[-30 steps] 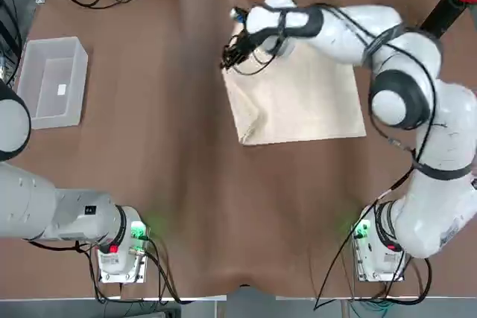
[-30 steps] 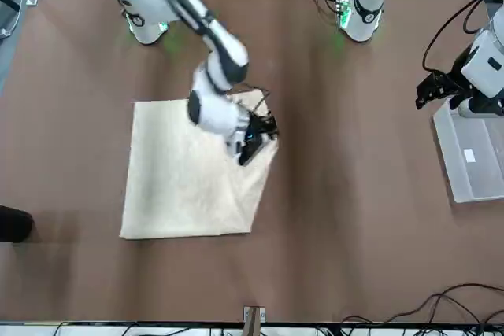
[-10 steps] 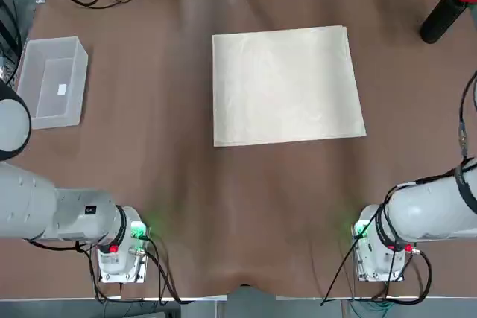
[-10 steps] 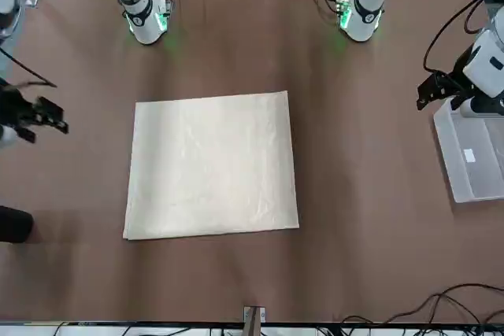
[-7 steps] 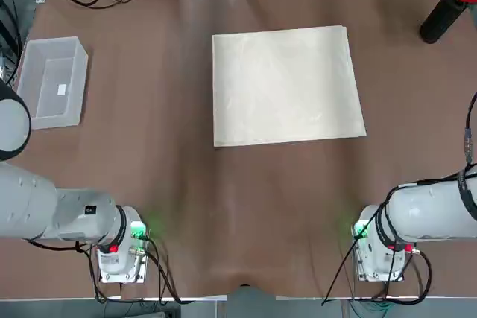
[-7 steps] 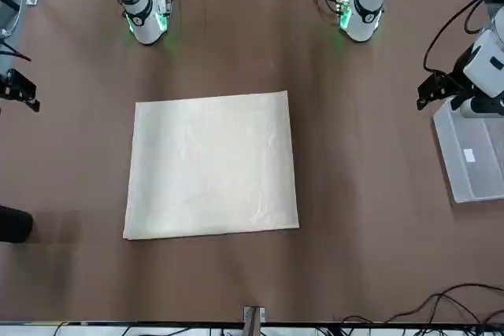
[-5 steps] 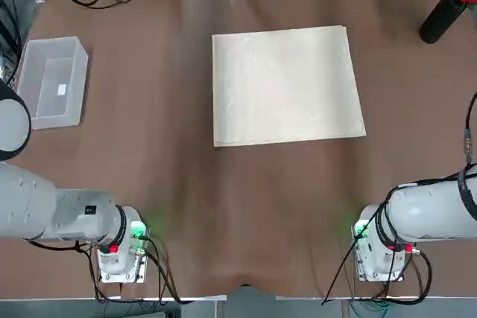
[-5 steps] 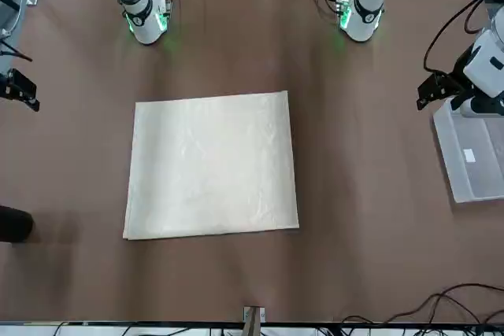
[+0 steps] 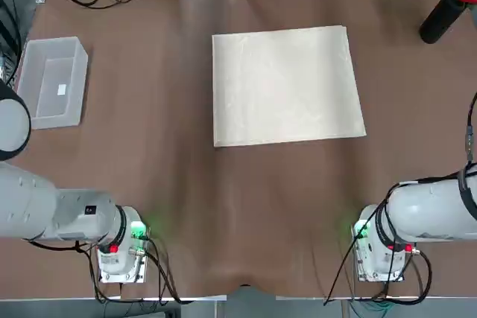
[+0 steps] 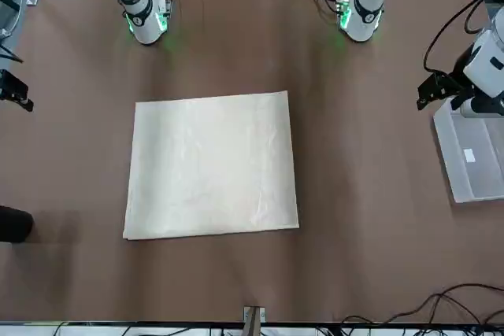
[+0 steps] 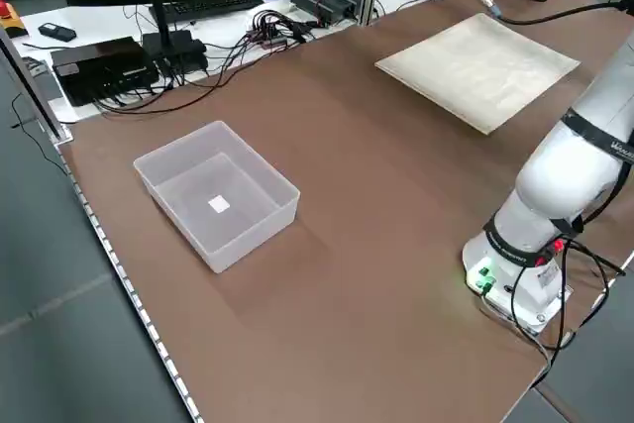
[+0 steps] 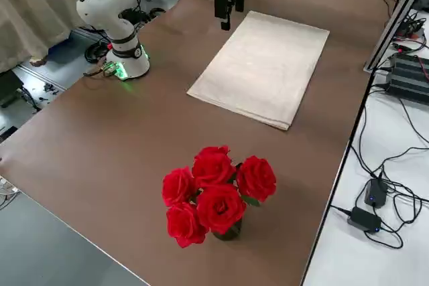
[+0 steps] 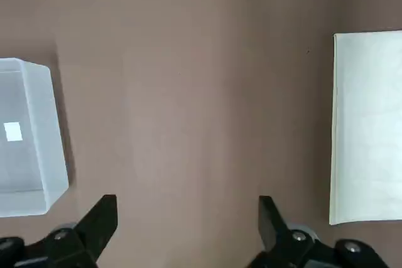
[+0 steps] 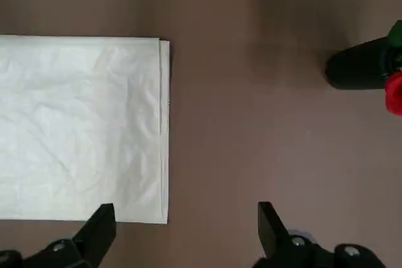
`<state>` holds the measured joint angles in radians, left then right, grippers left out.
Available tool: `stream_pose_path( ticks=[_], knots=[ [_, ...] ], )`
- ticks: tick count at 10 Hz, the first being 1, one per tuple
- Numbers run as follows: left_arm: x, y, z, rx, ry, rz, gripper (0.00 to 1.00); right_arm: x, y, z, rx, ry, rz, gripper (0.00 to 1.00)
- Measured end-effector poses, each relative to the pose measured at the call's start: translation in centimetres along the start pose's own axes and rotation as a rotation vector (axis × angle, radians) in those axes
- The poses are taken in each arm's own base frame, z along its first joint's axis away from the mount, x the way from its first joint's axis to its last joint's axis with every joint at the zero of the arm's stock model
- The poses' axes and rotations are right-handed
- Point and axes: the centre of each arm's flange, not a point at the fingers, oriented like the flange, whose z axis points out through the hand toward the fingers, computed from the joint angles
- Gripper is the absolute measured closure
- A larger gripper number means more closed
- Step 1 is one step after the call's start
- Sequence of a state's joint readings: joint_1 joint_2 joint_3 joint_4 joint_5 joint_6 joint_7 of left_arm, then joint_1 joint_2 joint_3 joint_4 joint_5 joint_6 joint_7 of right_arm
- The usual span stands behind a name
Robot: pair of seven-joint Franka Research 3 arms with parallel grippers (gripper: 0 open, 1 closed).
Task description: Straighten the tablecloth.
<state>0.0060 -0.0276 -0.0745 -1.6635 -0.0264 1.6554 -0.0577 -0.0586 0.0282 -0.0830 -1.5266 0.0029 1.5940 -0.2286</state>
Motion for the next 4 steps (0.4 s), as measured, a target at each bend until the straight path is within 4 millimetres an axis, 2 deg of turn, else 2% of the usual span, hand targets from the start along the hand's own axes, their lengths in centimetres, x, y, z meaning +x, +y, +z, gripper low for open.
stream_pose_path(
  ticks=[4],
  knots=[
    [0.04,0.00,-0.22,0.000,0.006,0.000,0.01,-0.05,-0.34,0.04,0.009,-0.009,-0.004,0.00]
  ],
)
